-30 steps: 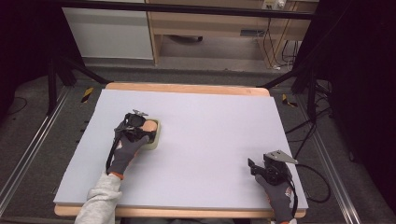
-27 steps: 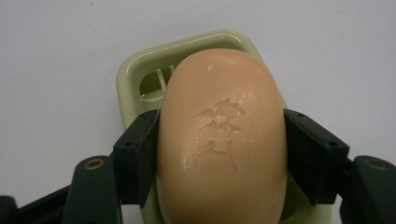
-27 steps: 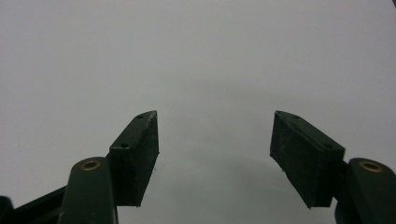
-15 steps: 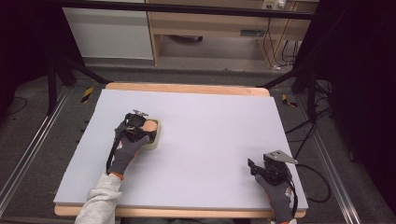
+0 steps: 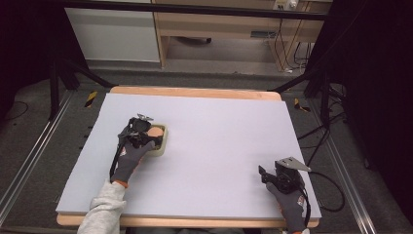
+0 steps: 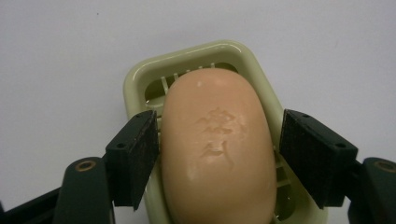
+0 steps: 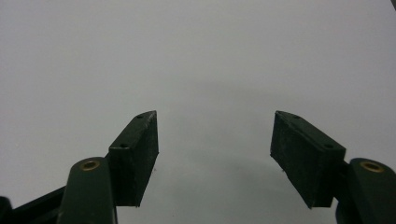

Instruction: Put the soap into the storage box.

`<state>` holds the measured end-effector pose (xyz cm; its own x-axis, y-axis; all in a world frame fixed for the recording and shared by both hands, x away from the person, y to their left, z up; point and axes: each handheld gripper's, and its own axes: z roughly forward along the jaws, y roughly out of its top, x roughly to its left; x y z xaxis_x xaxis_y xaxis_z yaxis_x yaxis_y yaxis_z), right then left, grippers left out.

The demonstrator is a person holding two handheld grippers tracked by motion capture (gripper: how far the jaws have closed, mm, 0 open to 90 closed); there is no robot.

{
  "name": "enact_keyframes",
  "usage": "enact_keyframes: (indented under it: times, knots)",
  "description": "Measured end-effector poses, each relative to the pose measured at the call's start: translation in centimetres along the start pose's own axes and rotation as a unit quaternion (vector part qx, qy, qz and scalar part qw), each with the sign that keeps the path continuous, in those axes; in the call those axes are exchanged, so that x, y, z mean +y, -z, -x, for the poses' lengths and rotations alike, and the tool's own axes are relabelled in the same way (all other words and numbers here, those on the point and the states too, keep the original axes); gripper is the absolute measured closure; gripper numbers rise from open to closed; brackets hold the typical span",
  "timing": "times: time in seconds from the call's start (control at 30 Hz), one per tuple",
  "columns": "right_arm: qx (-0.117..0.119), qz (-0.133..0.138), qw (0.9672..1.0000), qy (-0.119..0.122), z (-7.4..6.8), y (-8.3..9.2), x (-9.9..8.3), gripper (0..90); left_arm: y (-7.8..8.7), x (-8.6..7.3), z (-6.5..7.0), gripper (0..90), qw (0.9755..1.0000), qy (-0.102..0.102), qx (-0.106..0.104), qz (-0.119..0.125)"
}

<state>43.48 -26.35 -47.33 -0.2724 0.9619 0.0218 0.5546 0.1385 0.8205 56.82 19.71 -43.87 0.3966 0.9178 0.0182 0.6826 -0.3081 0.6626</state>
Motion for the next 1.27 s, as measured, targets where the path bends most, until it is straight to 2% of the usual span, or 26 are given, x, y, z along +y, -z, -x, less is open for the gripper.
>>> enact_keyframes:
  times: [0.2,0.43,0.57,0.7,0.77,0.87,1.07,1.27]
  knots:
    - [0.001,0.001,1.0000,-0.001,0.0,0.1,0.0,32.4,1.0,0.0,0.0,26.4,0.9999,-0.005,-0.005,0.016]
    - [0.000,0.002,1.0000,-0.005,0.2,0.1,0.0,31.0,2.7,-0.1,0.0,24.1,0.9987,-0.013,-0.015,0.048]
    - [-0.003,0.004,0.9999,-0.010,0.4,0.2,-0.1,29.7,3.7,-0.6,0.0,24.1,0.9975,-0.014,-0.023,0.065]
    - [-0.002,0.000,0.9999,-0.016,0.5,0.2,-0.2,28.9,4.5,-1.4,-0.1,23.2,0.9963,-0.025,-0.024,0.078]
    - [-0.002,0.000,0.9999,-0.017,0.5,0.2,-0.2,28.5,4.9,-1.9,-0.3,23.0,0.9959,-0.020,-0.026,0.085]
    - [-0.003,0.000,0.9998,-0.017,0.6,0.2,-0.2,27.4,5.3,-2.6,-0.6,22.9,0.9957,-0.020,-0.019,0.089]
    - [-0.006,0.001,0.9998,-0.020,0.8,0.4,-0.3,25.6,5.8,-3.8,-1.0,22.8,0.9950,-0.004,-0.018,0.098]
    - [-0.009,-0.001,0.9997,-0.023,0.9,0.3,-0.4,23.6,6.1,-4.5,-1.0,22.4,0.9955,-0.010,-0.019,0.093]
